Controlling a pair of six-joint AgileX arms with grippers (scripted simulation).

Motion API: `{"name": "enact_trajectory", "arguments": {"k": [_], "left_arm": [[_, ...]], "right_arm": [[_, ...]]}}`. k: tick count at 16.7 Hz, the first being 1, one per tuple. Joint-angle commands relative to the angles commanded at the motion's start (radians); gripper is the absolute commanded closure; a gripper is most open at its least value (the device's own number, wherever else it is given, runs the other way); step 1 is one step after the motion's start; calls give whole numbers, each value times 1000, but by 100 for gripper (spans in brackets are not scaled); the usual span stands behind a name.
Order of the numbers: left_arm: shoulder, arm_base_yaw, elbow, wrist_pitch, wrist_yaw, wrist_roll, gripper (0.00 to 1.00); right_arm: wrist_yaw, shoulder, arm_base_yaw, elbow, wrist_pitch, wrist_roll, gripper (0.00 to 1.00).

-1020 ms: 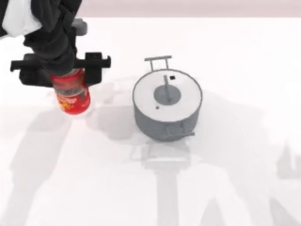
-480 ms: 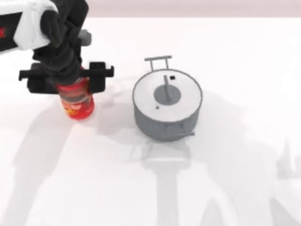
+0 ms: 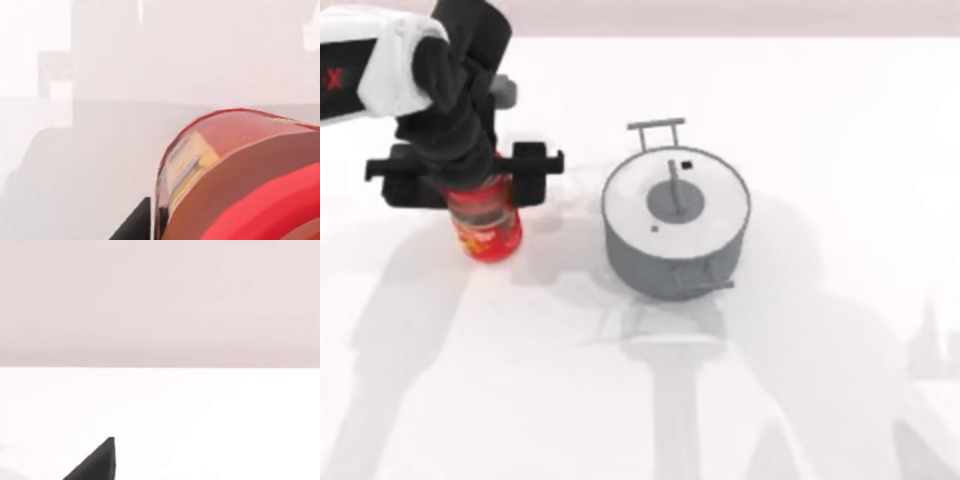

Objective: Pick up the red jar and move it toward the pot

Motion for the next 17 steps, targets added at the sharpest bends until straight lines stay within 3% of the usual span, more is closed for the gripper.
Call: {"name": "enact_trajectory", "arguments": {"k": [11,17], "left_arm": [[0,0,0,0,0,0,2],[0,0,0,0,0,0,0]], "right_arm": [[0,0,0,0,0,0,0],[0,0,0,0,0,0,0]]}}
